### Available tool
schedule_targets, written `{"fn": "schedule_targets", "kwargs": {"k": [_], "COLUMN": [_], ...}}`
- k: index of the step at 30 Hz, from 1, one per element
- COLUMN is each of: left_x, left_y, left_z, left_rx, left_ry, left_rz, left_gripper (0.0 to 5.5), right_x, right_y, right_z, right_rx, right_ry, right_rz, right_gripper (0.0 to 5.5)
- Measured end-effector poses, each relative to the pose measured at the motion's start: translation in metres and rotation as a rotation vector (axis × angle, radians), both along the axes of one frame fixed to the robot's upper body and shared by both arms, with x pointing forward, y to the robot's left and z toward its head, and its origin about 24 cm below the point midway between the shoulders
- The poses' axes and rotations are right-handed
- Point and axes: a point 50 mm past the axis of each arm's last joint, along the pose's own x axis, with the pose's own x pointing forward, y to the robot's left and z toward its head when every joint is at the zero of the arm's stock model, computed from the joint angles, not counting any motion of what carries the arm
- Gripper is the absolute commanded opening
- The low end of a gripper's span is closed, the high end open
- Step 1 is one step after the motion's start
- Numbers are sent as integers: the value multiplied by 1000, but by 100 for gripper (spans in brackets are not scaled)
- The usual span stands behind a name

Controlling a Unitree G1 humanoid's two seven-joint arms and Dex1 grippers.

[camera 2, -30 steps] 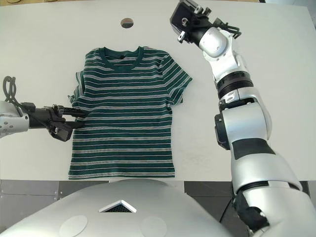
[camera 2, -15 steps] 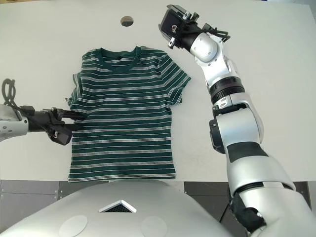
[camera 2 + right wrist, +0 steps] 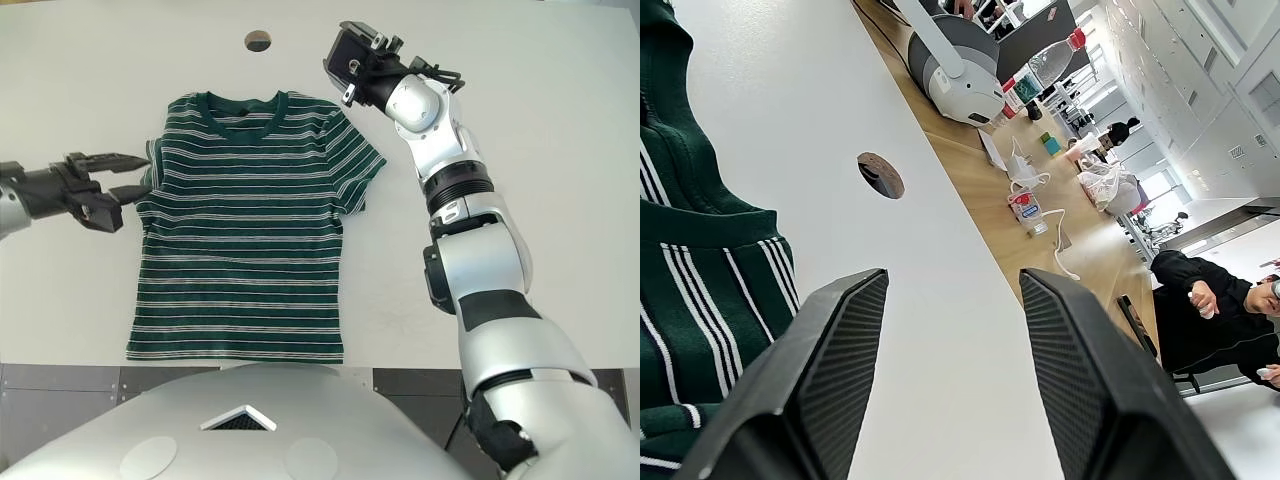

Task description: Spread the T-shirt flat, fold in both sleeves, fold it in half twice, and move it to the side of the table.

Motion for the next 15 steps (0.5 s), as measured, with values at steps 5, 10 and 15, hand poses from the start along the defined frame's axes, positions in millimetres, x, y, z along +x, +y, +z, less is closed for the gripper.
{"fn": "schedule_targets", "kwargs": {"k": [5, 10, 15], "left_x": [16, 20, 22], "left_y": [3, -17, -15], "left_z": [26, 14, -2], "left_rx": [-31, -100, -118], "left_ry": [-92, -69, -12], "left_rz": [67, 46, 93], "left_gripper": [211, 211, 211], "right_x": [0, -1, -1], "right_y": [0, -1, -1], "right_z": [-1, -2, -2], "right_rx": [-1, -1, 0], "right_ry": [6, 8, 10], "right_rz": [0, -2, -3], "right_gripper": [245, 245, 245]}}
